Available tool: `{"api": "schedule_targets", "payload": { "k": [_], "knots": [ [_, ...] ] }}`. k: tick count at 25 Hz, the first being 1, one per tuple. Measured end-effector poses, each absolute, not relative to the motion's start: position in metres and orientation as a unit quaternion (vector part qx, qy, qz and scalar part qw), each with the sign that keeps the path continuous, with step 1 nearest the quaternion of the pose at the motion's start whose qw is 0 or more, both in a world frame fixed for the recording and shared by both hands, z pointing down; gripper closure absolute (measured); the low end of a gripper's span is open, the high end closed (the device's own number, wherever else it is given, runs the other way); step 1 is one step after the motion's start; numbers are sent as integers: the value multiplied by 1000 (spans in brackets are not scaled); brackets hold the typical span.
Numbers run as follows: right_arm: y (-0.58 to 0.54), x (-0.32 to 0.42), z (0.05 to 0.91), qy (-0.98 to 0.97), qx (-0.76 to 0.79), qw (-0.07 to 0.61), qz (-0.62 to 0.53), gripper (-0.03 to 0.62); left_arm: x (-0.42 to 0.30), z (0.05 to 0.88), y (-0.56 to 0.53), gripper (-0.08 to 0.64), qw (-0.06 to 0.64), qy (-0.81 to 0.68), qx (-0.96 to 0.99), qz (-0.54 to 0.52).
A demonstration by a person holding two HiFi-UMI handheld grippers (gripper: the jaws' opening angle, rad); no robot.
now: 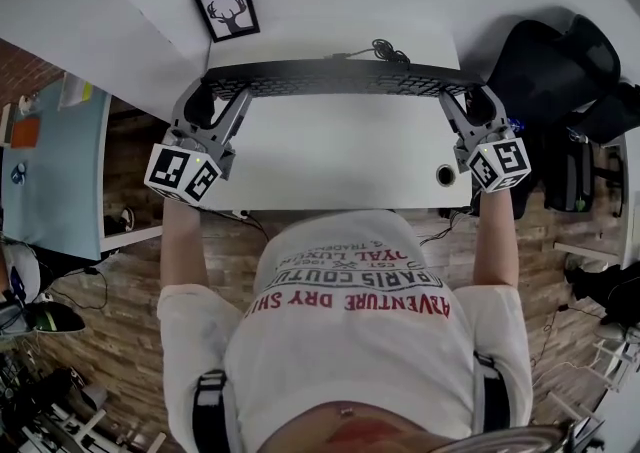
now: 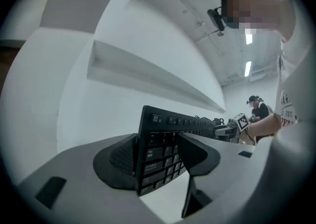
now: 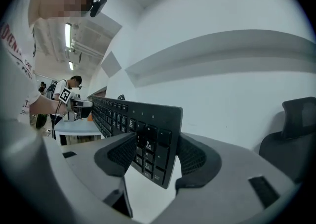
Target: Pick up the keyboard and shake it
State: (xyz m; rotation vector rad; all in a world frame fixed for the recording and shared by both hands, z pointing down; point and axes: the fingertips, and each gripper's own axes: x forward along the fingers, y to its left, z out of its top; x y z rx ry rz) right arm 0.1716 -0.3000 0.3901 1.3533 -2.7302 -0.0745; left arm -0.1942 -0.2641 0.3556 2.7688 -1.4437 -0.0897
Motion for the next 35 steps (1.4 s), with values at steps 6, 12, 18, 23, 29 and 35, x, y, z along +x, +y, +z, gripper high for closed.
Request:
{"api": "schedule_targets", "payload": {
  "k": [6, 12, 18, 23, 29, 35],
  "knots": [
    [-294, 146, 383, -906, 415, 74, -42, 326, -221, 393, -288, 304, 126, -463, 876, -43],
    [-289, 132, 377, -901, 413, 92, -97, 327, -231, 417, -295, 299, 165, -446, 877, -67],
    [-267, 101, 333, -893, 399, 46, -204, 327, -247, 421, -288, 298, 151, -425, 886, -109],
    [-251, 82, 316, -882, 395, 34, -255, 325, -265, 422, -287, 291, 152, -416, 885, -142],
    [-250, 80, 330, -861, 390, 92, -314, 327, -265, 440, -284, 282, 171, -401, 892, -118],
    [-251, 82, 330, -858, 386, 102, -325, 325, -260, 448, -282, 279, 179, -396, 893, -116]
  ]
}}
